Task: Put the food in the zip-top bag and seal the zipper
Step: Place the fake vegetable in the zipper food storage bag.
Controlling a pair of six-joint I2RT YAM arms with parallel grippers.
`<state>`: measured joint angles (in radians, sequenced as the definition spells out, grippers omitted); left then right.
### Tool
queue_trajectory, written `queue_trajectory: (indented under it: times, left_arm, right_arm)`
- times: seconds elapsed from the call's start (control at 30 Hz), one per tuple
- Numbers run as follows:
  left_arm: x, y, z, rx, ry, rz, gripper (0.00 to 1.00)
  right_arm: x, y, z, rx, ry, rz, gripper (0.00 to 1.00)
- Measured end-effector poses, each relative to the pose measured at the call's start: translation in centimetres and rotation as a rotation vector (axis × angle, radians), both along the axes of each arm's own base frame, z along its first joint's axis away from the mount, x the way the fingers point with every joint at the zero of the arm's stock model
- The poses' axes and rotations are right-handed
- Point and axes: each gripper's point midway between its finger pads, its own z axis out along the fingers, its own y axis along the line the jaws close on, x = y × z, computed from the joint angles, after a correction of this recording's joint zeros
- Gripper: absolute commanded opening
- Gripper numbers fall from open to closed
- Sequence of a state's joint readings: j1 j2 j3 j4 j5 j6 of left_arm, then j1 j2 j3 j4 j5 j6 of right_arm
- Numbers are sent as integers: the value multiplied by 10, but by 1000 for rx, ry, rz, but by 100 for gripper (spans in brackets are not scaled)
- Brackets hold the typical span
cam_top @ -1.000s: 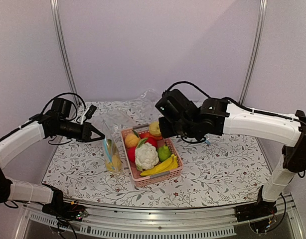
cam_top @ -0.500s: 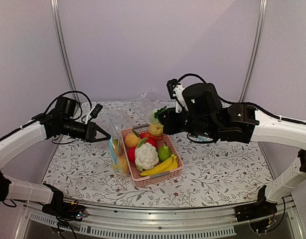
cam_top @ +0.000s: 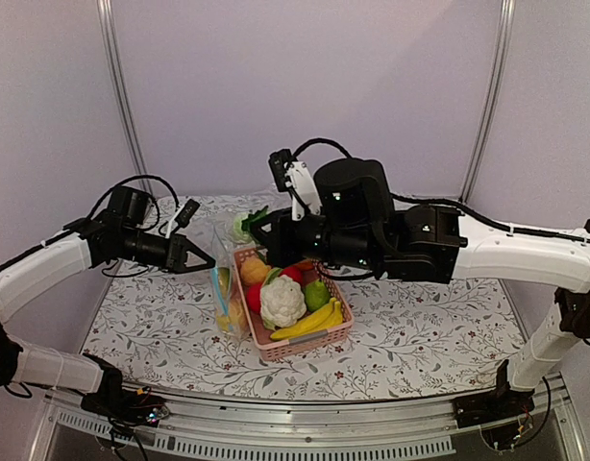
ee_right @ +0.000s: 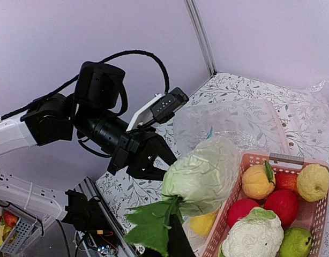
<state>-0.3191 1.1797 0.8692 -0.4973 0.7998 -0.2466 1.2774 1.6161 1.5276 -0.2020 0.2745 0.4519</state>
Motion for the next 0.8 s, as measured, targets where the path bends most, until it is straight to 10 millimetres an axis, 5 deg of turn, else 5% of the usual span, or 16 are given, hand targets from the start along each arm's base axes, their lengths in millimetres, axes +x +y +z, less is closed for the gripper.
queue_trajectory:
  times: [0.8]
  left_arm:
    - [2,0,-2,0,11,10,0]
  right_arm:
    - [-8,45,-33,-54,33,64,0]
